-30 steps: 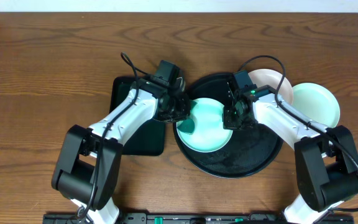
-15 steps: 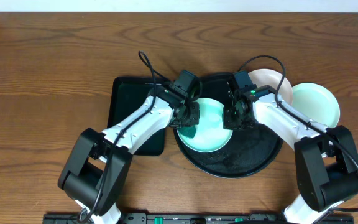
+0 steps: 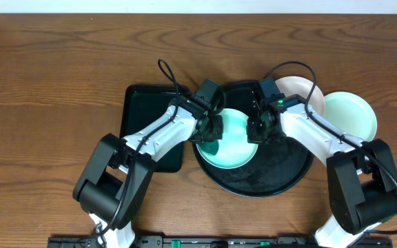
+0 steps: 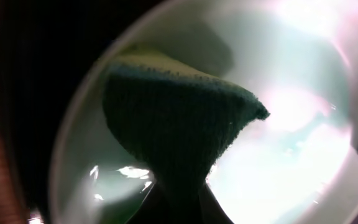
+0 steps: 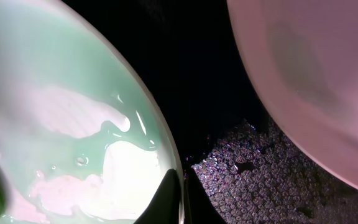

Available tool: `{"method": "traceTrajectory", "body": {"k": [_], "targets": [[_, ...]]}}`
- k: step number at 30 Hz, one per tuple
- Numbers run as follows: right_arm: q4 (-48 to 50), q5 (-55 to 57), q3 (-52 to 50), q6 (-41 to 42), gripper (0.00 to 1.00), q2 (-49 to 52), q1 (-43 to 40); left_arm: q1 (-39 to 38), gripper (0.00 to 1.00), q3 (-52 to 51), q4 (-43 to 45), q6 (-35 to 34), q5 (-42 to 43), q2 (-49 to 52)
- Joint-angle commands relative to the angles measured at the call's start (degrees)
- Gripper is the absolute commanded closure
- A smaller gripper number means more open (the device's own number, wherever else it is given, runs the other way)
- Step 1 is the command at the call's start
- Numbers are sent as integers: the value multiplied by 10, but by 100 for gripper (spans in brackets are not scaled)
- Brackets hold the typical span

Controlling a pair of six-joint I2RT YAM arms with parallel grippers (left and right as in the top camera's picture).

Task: Clean dirty plates on tray and stack at the side
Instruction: 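Scrub the white plate's left edge with the sponge, left gripper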

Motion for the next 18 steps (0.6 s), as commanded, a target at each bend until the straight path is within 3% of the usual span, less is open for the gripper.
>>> {"method": "traceTrajectory", "body": {"k": [1, 10, 18], "targets": [[1, -7, -3, 0, 99, 2, 6, -14, 92, -4, 11, -5, 73, 14], [1, -7, -3, 0, 99, 2, 6, -22, 92, -4, 42, -5, 129, 14], [1, -7, -3, 0, 99, 2, 6, -21, 93, 0, 35, -5, 126, -25]]}}
